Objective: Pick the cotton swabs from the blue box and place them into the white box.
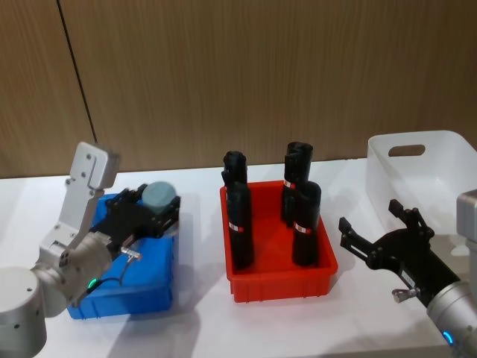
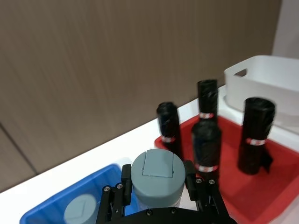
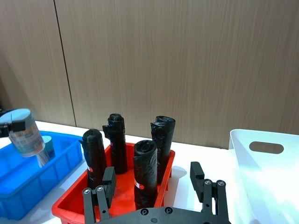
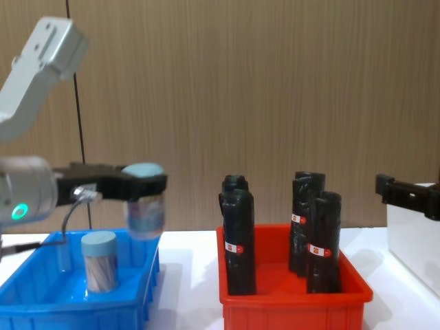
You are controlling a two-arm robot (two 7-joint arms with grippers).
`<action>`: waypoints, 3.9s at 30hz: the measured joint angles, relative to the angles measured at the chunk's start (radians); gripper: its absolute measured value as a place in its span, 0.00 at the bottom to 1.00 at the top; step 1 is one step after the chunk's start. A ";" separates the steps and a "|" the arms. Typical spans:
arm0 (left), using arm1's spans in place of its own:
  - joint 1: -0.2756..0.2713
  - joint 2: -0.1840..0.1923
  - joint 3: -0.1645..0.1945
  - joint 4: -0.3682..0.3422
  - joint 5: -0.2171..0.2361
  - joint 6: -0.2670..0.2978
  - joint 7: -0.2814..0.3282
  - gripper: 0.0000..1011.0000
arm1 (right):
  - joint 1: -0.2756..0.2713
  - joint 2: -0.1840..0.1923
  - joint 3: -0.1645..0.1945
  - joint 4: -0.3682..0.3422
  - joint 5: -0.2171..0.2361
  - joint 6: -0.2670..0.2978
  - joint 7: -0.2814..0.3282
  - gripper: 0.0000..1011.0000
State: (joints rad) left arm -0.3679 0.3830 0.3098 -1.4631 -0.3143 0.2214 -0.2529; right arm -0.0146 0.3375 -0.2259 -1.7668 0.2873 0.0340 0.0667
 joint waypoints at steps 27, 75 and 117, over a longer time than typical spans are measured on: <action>-0.162 -0.088 0.038 0.054 -0.026 0.057 -0.370 0.66 | 0.000 0.000 0.000 0.000 0.000 0.000 0.000 0.99; -0.422 -0.210 0.078 0.288 0.066 0.191 -0.640 0.66 | 0.118 -0.012 -0.004 0.031 -0.067 0.161 0.189 0.99; -0.428 -0.212 0.078 0.294 0.068 0.194 -0.646 0.66 | 0.317 -0.080 -0.002 0.171 0.017 0.325 0.320 0.99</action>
State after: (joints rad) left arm -0.7960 0.1708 0.3883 -1.1695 -0.2465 0.4152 -0.8987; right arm 0.3019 0.2575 -0.2282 -1.5961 0.3045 0.3588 0.3866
